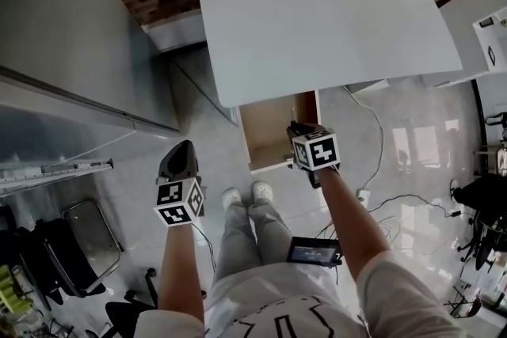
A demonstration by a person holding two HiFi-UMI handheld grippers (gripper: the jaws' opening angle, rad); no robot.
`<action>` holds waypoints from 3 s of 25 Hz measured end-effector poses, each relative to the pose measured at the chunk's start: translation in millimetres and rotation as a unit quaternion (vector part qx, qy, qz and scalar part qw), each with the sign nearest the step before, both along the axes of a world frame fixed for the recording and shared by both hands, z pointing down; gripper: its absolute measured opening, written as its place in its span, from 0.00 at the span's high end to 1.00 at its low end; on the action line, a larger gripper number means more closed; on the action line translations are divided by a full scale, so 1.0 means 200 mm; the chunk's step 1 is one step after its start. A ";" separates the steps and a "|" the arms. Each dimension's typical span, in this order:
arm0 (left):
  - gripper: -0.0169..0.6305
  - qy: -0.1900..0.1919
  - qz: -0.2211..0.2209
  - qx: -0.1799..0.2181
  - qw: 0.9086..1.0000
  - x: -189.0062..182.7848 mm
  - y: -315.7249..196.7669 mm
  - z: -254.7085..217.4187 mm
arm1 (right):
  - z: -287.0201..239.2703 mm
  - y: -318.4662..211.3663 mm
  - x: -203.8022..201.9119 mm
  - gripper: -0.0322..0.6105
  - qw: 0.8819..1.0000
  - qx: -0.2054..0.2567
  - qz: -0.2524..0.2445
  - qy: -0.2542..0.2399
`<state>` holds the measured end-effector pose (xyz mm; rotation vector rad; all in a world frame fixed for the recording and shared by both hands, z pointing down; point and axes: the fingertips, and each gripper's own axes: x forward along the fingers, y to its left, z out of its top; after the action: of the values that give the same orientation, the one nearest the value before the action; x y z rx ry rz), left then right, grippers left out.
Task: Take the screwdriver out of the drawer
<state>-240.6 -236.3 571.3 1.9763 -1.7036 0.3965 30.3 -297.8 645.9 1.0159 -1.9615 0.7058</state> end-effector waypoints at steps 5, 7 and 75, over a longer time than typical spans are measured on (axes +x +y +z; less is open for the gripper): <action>0.95 -0.010 0.004 0.012 1.000 -0.02 0.02 -0.13 | -0.17 0.04 -0.02 0.83 1.000 0.011 -0.006 -0.023; 0.95 -0.011 0.000 0.017 1.000 -0.03 0.04 -0.18 | -0.23 0.07 -0.02 0.83 0.999 0.016 -0.013 -0.026; 0.95 -0.044 0.041 0.295 0.954 0.13 0.20 -1.38 | -1.71 0.48 -0.17 0.83 0.904 0.398 -0.070 -0.142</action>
<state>-214.0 -196.9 295.0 2.4791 -1.9622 -0.0123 -4.1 -201.3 303.6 1.2577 -2.6336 -0.0811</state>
